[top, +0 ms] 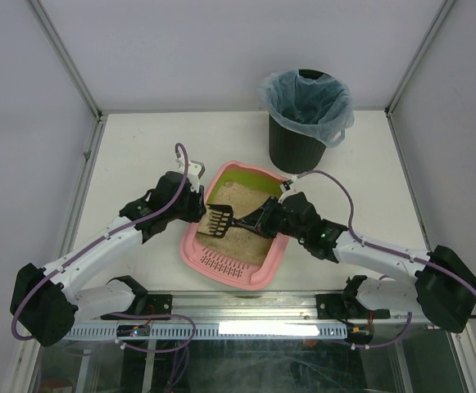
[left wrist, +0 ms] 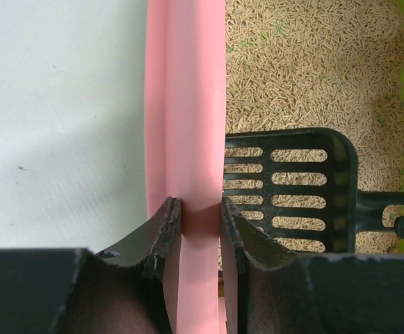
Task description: Clean the litter box
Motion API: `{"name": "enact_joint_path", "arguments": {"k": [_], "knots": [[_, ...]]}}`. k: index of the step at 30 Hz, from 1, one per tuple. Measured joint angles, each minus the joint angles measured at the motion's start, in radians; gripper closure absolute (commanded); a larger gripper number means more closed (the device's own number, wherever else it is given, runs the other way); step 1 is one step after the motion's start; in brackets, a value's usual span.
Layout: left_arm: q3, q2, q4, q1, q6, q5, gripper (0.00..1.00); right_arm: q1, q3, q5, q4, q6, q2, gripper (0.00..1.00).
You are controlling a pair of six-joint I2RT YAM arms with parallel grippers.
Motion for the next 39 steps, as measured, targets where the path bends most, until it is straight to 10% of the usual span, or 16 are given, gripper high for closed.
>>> {"name": "enact_joint_path", "arguments": {"k": [26,39], "knots": [[0.000,0.000,0.000,0.000,0.000,0.000,0.79,0.003,0.005,0.096,-0.238,-0.035,-0.228,1.00],[-0.011,-0.017,-0.014,-0.007,-0.033,0.048,0.43,0.003,-0.322,0.168,-0.163,0.039,-0.719,1.00]]}}
